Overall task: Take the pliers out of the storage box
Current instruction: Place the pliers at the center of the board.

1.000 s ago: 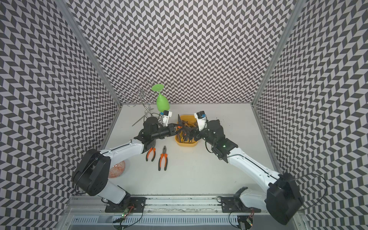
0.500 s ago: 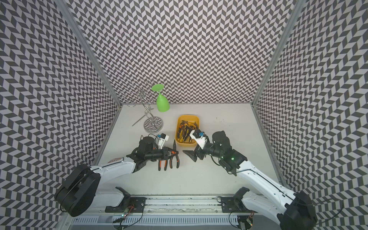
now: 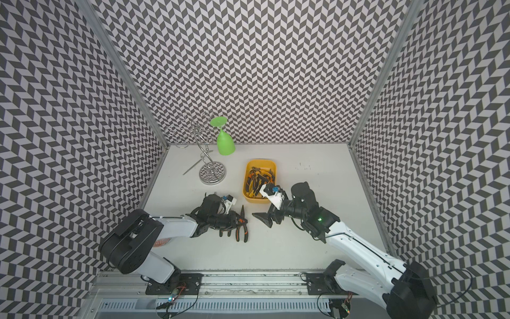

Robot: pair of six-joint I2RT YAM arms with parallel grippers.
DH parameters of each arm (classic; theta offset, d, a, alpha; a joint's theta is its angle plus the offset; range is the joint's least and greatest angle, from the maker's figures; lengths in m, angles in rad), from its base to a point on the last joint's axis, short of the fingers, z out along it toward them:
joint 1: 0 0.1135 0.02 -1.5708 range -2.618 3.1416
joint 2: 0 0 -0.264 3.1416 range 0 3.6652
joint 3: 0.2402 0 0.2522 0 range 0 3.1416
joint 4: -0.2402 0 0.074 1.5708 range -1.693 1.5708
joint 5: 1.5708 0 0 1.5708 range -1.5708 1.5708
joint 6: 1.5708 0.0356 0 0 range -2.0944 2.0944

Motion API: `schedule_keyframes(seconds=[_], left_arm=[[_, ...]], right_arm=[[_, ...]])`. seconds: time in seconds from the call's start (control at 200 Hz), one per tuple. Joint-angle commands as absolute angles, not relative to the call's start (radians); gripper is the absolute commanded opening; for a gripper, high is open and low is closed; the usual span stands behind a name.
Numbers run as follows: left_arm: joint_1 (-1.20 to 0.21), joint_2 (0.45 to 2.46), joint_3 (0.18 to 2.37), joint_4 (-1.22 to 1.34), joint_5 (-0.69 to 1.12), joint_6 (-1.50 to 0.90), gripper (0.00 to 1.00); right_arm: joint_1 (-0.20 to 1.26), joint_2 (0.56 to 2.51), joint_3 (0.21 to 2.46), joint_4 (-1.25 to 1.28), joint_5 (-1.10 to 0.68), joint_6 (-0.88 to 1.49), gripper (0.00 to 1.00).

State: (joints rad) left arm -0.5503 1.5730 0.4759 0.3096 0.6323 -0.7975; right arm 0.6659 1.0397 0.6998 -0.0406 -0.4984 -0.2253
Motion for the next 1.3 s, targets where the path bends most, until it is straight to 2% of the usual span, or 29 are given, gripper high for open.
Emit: schedule_keyframes(seconds=[0.0, 0.185, 0.345, 0.436, 0.586, 0.761, 0.876, 0.966, 1.072, 1.297], left_arm=[[-0.552, 1.596, 0.500, 0.309, 0.618, -0.752, 0.12], [-0.550, 1.607, 0.498, 0.276, 0.605, -0.724, 0.21], [-0.548, 1.570, 0.486, 0.253, 0.575, -0.716, 0.33], [-0.546, 1.558, 0.495, 0.230, 0.558, -0.710, 0.36], [-0.546, 1.513, 0.509, 0.185, 0.526, -0.708, 0.53], [-0.546, 1.453, 0.530, 0.094, 0.478, -0.673, 0.65], [-0.546, 1.417, 0.534, 0.070, 0.467, -0.670, 0.75], [-0.548, 1.376, 0.540, 0.066, 0.451, -0.677, 0.83], [-0.551, 1.320, 0.557, 0.083, 0.433, -0.644, 0.90], [-0.552, 1.196, 0.554, 0.160, 0.348, -0.469, 0.98]], right_arm=[[0.673, 1.035, 0.685, -0.011, -0.481, -0.229, 0.99], [0.673, 1.050, 0.691, -0.014, -0.457, -0.231, 0.99], [0.673, 1.048, 0.695, -0.009, -0.430, -0.232, 0.99], [0.673, 1.033, 0.688, 0.001, -0.396, -0.224, 0.99], [0.673, 0.996, 0.667, 0.040, -0.304, -0.186, 0.99], [0.673, 0.959, 0.643, 0.093, -0.197, -0.126, 0.99], [0.672, 0.966, 0.676, 0.070, -0.066, -0.018, 0.99], [0.670, 0.988, 0.715, 0.054, 0.053, 0.105, 1.00], [0.664, 1.041, 0.777, 0.014, 0.114, 0.172, 0.99], [0.637, 1.247, 0.955, -0.077, 0.014, 0.163, 0.98]])
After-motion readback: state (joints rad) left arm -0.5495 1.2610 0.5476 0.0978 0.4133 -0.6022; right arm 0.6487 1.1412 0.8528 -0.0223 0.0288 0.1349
